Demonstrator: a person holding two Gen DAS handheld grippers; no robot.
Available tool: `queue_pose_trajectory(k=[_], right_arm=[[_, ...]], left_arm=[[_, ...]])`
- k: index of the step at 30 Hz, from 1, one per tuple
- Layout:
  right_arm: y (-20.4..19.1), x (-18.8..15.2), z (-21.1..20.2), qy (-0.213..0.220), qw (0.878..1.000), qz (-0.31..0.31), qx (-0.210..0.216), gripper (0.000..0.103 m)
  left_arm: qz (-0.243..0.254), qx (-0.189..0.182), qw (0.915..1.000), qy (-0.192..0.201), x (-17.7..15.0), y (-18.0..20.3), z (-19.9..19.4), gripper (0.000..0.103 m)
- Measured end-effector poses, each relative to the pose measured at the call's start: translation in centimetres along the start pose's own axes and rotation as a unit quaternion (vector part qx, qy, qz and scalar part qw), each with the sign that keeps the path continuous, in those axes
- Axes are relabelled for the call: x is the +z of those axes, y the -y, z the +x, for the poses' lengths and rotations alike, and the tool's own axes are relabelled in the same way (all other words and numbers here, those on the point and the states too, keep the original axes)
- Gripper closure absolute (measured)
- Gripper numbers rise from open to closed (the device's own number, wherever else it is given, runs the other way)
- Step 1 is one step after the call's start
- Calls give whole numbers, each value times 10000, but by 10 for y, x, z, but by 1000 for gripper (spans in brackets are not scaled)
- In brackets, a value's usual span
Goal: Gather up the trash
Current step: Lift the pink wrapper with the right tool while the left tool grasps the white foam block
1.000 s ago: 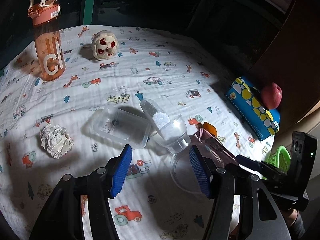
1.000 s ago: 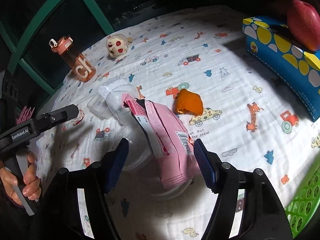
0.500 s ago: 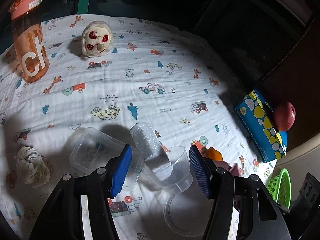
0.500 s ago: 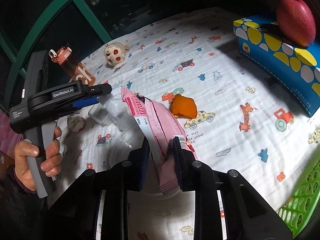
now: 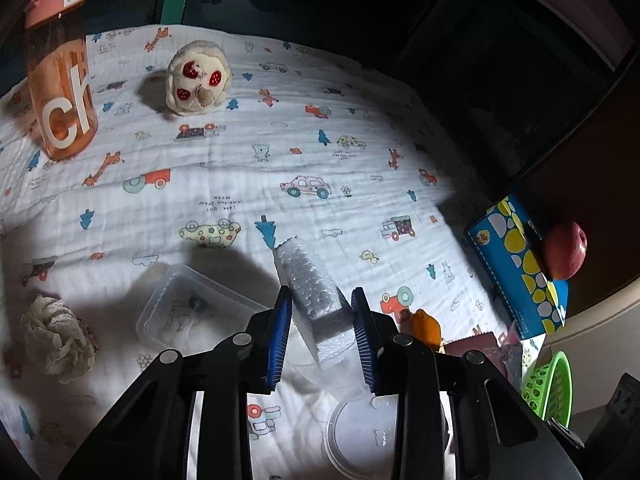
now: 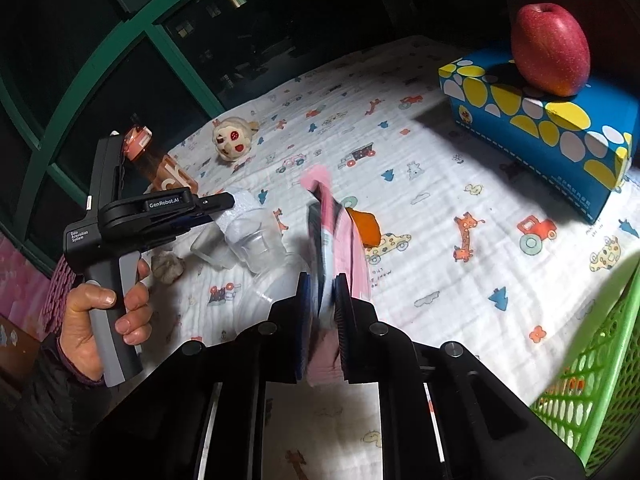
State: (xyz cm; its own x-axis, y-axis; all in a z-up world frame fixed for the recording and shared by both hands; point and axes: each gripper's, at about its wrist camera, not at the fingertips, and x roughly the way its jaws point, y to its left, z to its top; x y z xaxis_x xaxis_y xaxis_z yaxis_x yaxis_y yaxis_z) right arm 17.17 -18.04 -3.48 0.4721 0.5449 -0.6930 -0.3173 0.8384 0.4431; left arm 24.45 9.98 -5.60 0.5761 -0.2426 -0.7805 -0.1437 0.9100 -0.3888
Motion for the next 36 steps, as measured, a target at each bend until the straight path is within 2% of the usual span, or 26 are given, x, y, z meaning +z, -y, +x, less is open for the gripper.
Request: queue_pose_trajectory(k=[5,8,12,15,16,22,23,24,30,33,36], right_arm=[[3,-1,-23,204,9998,72,0,91],[7,-2,-25,181,9997,120,-86,91],[16,-4,-19,83,9997,176,-146,85],[21,-8,-13,32,9990,127,-420,53],[22,-8,-10,27,9987,87,-508,48],[32,-8,23,-282,9959,-37,-860,36],[31,-7,28,-335,9953,-91,-909,32],[31,-6,35,-394,9942,-151,-984,23],[28,3,64,-577,9869,-399,-1454,23],[28,5,82,-841,9797,-536,-1739,23],[26,5,88,-887,9743,-668,-1959,25]], left_arm=[[133,42,9994,324,6,10,-23,73],[236,27,9986,469,7,19,-37,73],[335,-65,9977,580,4,27,-53,73],[394,-120,9974,583,1,32,-58,73],[424,-125,9973,587,0,33,-59,73],[509,-263,9969,540,-5,39,-61,73],[519,-281,9968,538,-5,39,-61,73],[525,-298,9968,532,-6,39,-61,73],[544,-407,9961,560,-4,41,-65,73],[536,-462,9957,590,-3,41,-68,73],[557,-504,9953,611,-3,42,-70,73]])
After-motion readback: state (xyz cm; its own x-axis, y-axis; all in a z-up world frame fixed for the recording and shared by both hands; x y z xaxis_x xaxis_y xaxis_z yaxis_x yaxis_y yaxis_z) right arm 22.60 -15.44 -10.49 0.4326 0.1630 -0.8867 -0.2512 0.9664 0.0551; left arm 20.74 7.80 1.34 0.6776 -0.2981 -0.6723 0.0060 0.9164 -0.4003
